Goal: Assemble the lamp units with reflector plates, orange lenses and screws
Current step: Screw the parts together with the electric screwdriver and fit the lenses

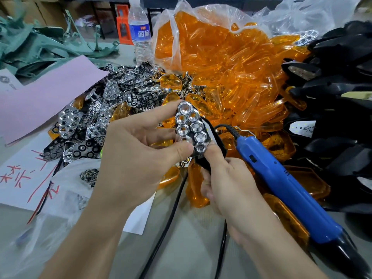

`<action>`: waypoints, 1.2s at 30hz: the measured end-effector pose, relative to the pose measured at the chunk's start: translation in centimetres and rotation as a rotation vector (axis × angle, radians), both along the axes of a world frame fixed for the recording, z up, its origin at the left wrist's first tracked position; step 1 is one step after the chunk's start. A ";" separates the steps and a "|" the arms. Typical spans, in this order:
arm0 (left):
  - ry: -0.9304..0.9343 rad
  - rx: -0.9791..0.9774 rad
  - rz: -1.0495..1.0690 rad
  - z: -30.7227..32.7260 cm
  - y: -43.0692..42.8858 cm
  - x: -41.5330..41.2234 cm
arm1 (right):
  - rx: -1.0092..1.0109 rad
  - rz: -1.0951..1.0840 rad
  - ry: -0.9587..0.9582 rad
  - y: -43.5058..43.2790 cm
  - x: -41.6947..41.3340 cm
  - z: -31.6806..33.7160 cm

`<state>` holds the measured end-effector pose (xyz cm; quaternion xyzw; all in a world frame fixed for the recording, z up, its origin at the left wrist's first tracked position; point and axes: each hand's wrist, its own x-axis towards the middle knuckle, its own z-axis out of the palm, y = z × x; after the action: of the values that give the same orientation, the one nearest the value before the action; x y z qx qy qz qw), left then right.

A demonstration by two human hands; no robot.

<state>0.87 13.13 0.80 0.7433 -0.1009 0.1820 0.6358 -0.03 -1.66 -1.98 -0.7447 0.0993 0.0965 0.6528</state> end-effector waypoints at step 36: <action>0.137 0.038 0.109 -0.4 -1.3 -0.1 | 0.311 -0.105 0.157 0.6 -0.3 1.4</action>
<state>0.78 11.82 0.40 0.7703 -0.0200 0.1634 0.6161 -0.31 -1.05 -0.62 -0.6188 0.1728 0.1343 0.7544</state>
